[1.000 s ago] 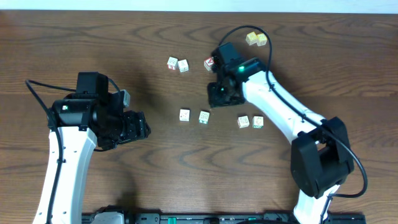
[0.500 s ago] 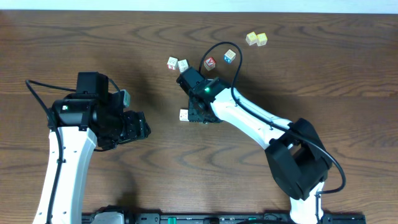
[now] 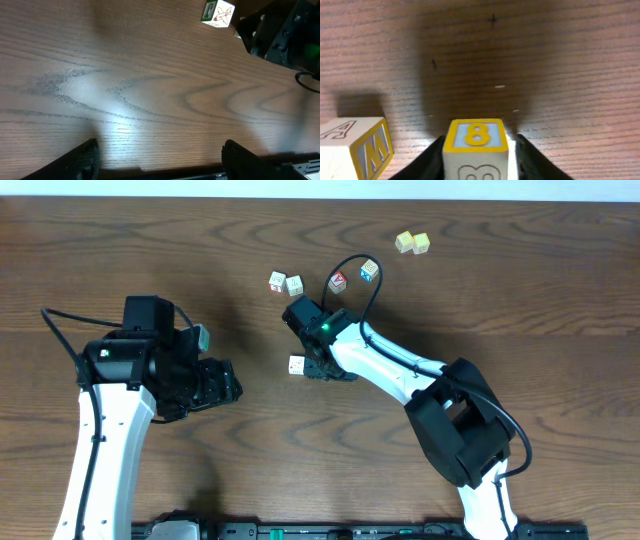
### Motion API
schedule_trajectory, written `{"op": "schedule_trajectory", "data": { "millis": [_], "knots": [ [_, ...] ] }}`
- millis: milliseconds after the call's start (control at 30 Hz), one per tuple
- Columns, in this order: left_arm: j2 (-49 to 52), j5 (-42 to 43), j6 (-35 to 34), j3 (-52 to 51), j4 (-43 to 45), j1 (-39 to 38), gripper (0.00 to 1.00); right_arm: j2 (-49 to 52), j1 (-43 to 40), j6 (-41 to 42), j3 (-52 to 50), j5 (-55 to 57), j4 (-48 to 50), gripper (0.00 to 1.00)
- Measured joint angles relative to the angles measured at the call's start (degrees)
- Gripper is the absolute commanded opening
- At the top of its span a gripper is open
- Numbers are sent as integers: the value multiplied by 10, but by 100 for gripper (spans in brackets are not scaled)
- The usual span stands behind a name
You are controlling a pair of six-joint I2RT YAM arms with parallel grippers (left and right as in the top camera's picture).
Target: Lift 4 blocks
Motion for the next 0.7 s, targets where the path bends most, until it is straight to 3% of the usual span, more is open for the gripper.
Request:
{"op": "schedule_trajectory", "data": {
  "millis": [100,300,700],
  "knots": [
    [0,0,0,0,0,0,79,0,-1,1,0,1,0,29],
    [0,0,0,0,0,0,79,0,-7,-15,0,-5,-10,28],
    [0,0,0,0,0,0,79,-2,-89,-136,5,-87,-110,28]
  ]
}}
